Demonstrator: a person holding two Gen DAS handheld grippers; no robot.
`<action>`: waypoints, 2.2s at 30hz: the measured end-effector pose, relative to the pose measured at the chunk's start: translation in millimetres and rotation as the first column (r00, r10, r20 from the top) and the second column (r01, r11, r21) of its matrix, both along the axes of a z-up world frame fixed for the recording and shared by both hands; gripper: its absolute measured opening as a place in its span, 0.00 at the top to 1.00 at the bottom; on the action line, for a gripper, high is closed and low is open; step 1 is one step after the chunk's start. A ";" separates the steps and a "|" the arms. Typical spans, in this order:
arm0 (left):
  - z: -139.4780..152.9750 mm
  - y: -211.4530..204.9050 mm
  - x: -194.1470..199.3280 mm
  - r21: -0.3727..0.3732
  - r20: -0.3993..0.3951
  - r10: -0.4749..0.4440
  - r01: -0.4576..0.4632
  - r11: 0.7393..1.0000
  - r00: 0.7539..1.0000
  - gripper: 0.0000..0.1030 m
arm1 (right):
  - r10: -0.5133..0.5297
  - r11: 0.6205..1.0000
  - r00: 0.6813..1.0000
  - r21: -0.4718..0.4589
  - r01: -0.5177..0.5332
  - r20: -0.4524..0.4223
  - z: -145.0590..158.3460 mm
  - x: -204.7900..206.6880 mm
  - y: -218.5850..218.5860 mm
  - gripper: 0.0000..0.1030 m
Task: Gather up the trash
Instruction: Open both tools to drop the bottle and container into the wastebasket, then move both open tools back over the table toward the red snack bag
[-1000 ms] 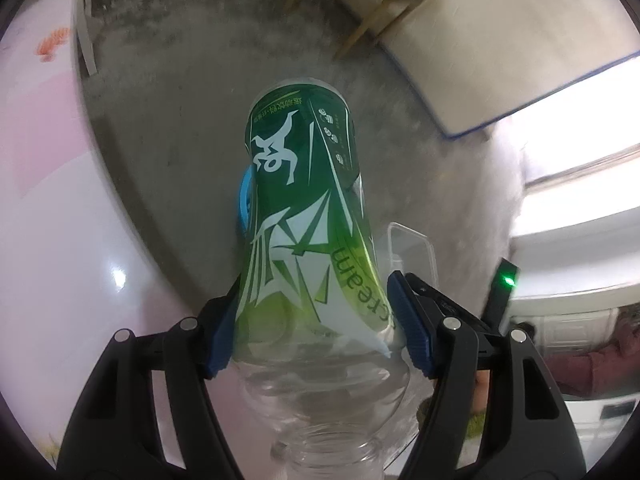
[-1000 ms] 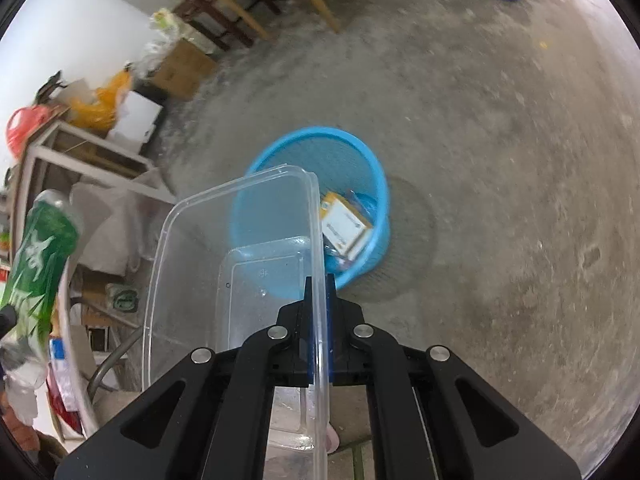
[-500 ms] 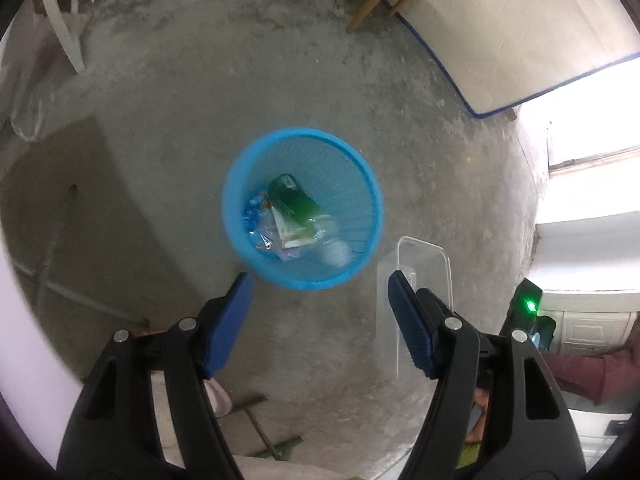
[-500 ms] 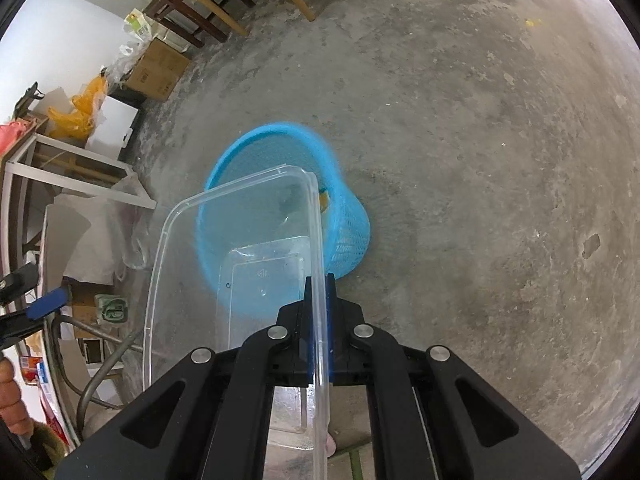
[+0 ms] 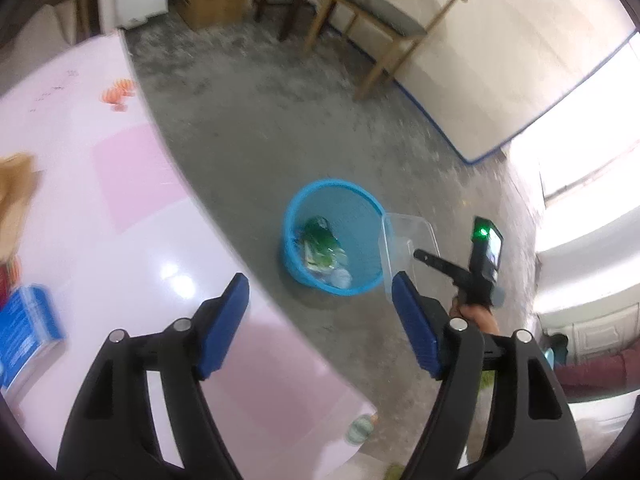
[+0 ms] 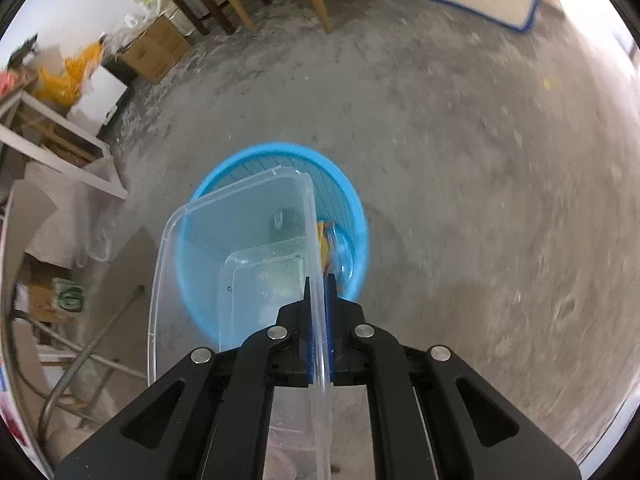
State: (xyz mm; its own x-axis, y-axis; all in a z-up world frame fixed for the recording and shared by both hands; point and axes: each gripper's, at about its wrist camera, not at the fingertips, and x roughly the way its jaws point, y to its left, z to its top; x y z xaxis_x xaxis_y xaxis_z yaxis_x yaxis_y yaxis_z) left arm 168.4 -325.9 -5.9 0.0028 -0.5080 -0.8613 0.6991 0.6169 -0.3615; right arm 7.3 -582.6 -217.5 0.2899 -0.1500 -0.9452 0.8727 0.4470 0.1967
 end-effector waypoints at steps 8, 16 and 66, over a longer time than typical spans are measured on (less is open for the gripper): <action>15.6 86.5 -0.1 -0.026 0.064 0.134 -0.132 0.991 0.989 0.28 | 0.090 0.995 0.991 -0.034 -0.094 -0.098 -36.1 76.3 4.8 0.57; 15.5 161.9 -0.9 -0.074 0.083 0.264 -0.258 0.963 0.961 0.28 | 0.037 0.999 0.998 -0.012 -0.036 0.045 0.6 21.0 26.7 0.57; -11.7 489.6 32.3 -0.298 -0.068 0.757 -0.738 0.606 0.649 0.18 | 0.751 0.483 0.412 -0.004 -0.875 0.516 243.1 242.8 453.4 0.22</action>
State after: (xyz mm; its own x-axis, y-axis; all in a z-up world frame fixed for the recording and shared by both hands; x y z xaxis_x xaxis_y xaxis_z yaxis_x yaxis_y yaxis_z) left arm 200.8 163.7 -17.6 0.5357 -0.5156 -0.6687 0.0657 0.8150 -0.5758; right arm 250.1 -129.1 25.6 0.4896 0.5707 -0.6593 -0.0814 0.7827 0.6170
